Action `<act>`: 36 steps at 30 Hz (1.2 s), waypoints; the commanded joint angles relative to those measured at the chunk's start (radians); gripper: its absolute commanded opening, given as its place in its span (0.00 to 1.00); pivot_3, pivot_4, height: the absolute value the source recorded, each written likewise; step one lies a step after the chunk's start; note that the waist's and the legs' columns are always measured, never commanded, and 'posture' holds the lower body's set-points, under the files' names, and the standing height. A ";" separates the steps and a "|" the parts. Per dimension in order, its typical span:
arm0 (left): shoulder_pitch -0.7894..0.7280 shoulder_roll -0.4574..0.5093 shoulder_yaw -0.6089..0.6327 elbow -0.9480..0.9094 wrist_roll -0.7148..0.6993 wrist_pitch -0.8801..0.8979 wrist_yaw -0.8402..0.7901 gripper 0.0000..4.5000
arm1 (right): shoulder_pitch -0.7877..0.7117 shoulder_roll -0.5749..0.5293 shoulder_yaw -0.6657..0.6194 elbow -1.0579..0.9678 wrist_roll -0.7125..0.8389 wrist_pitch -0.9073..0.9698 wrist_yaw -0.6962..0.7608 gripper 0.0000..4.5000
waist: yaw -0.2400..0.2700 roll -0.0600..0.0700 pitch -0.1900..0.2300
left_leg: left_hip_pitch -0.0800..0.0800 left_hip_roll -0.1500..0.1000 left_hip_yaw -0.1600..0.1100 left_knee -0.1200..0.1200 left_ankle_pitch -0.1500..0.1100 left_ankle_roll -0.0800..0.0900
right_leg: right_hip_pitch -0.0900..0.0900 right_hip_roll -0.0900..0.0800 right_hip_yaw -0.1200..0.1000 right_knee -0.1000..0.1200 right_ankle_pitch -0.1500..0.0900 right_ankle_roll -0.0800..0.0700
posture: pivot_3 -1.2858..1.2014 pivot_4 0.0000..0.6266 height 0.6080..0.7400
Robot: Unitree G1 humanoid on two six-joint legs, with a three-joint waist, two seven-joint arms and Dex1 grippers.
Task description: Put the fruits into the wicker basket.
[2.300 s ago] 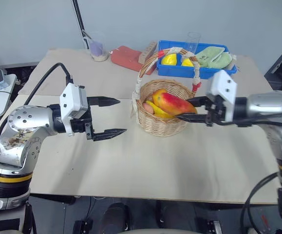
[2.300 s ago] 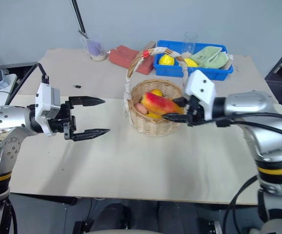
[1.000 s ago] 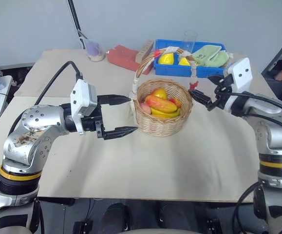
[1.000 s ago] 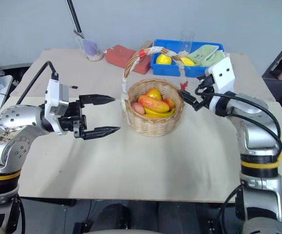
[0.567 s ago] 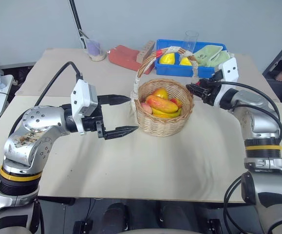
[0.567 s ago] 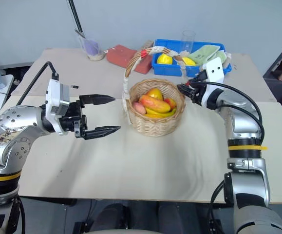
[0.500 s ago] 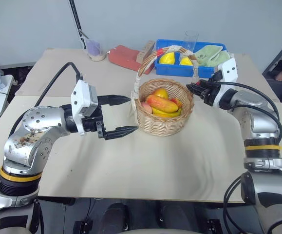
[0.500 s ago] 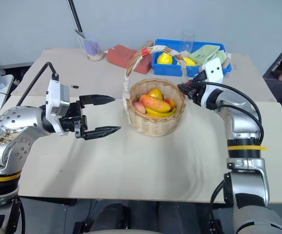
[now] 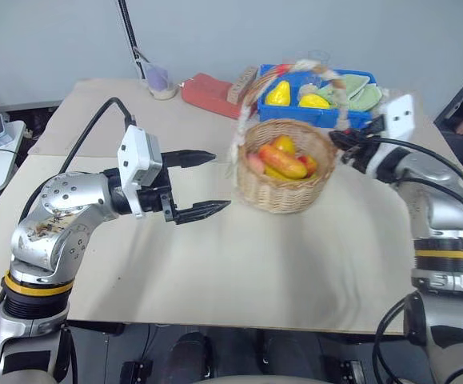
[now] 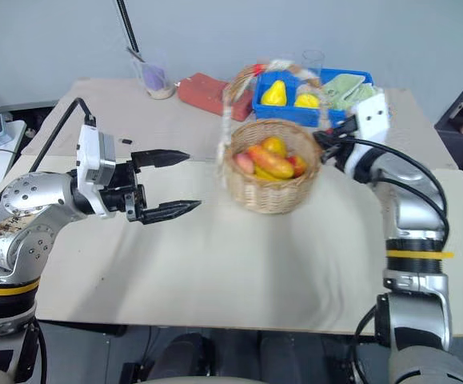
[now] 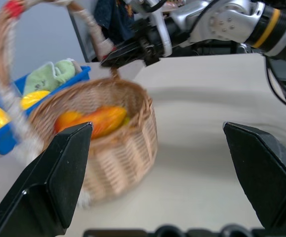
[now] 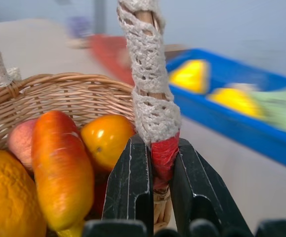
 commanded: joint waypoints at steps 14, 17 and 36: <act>-0.048 -0.023 0.000 0.038 0.044 -0.028 0.021 1.00 | 0.032 -0.024 -0.129 0.026 0.023 -0.036 -0.148 0.63 | -0.017 0.000 0.000 | 0.001 0.001 0.001 -0.001 0.000 0.000 | 0.000 0.001 0.002 0.000 0.000 0.000 | 0.52 0.24 0.56; -0.029 -0.010 0.008 0.037 0.059 -0.028 0.027 1.00 | 0.082 -0.069 -0.131 -0.040 0.048 0.032 -0.103 0.85 | -0.006 0.000 0.000 | 0.001 0.001 0.001 -0.001 0.000 0.000 | 0.000 0.001 0.002 0.000 0.000 0.000 | 0.52 0.24 0.56; 0.350 0.344 0.221 0.162 0.228 -0.072 -0.073 1.00 | 0.574 -0.517 -0.206 -0.446 0.241 0.135 0.518 1.00 | 0.002 -0.001 0.001 | 0.004 0.006 0.002 -0.002 -0.001 0.001 | 0.001 0.001 0.002 -0.001 -0.008 0.009 | 0.52 0.24 0.56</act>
